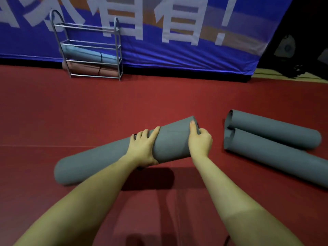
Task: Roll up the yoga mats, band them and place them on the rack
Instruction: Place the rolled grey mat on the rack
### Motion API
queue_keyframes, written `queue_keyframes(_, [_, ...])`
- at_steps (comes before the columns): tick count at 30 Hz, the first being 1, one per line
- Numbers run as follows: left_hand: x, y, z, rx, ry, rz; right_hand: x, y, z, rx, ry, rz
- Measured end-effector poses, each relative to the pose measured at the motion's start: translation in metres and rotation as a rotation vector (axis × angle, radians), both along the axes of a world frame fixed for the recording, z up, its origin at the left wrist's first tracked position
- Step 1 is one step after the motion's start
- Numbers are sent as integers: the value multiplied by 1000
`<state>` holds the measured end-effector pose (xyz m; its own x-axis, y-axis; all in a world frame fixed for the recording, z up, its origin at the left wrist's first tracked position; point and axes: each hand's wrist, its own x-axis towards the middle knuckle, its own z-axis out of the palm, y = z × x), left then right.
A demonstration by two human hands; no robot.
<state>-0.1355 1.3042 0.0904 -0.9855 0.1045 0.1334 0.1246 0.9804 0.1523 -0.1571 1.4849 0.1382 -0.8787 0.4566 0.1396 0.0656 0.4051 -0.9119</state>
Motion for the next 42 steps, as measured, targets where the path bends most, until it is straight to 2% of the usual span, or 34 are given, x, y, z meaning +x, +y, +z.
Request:
queue_keyframes(7, [15,5,-81,-157,-295,-81,27,10,-107,3,-279,-51])
queue_keyframes(8, [17,8,-91,-175,-324,-92,32,10,-117,81,-309,-85])
queue_keyframes(10, [16,14,-107,-223,-389,-130,38,11,-137,453,-234,-115])
queue_keyframes(12, [16,22,-124,-256,-451,-161,39,11,-161,823,-69,46])
queue_keyframes(14, [16,29,-143,-275,-467,-179,39,6,-179,815,-102,353])
queue_keyframes(16, [19,33,-164,-279,-436,-210,44,3,-198,736,-299,568])
queue_keyframes(19, [25,35,-192,-250,-415,-226,53,3,-227,797,-409,608])
queue_keyframes(22, [32,34,-213,-214,-451,-209,60,3,-245,875,-517,746])
queue_keyframes(26, [37,12,-215,-135,-530,-198,65,-10,-257,886,-520,787])
queue_keyframes(29, [41,-24,-215,-191,-533,-109,66,-24,-265,972,-475,902])
queue_keyframes(31, [46,-48,-217,-300,-544,-67,62,-41,-268,1051,-447,968])
queue_keyframes(34, [52,-65,-221,-441,-528,-102,59,-69,-273,1191,-429,1016])
queue_keyframes(39, [46,-64,-224,-453,-520,-64,53,-88,-271,1285,-559,984])
queue_keyframes(42, [44,-68,-218,-430,-474,-91,52,-88,-265,1286,-526,976])
